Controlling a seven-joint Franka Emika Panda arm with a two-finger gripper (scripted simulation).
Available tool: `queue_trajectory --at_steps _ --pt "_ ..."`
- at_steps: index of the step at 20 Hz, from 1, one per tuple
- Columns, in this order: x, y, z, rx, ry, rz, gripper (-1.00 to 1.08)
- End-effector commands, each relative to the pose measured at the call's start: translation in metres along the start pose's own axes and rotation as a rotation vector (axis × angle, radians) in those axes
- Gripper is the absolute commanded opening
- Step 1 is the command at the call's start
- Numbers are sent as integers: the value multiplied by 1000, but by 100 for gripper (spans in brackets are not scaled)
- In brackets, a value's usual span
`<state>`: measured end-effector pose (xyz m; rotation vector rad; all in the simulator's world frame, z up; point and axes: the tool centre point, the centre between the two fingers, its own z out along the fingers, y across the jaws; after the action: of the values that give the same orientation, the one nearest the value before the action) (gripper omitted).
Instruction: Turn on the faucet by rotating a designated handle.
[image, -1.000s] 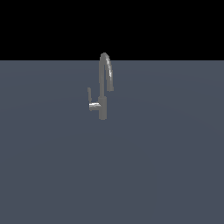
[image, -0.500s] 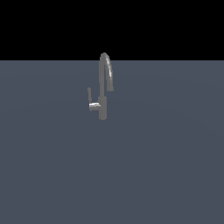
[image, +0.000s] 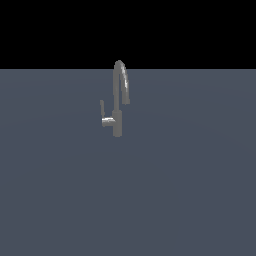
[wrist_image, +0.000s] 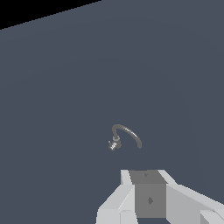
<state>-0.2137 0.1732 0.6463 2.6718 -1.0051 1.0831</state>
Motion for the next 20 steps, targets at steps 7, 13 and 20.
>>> queue_trajectory --at_steps 7,13,20 --pt "-28 -79 46 -59 131 106 -100" --pt "-46 -125 114 -115 193 172 -100" --pt "-65 -155 225 -197 231 252 -100"
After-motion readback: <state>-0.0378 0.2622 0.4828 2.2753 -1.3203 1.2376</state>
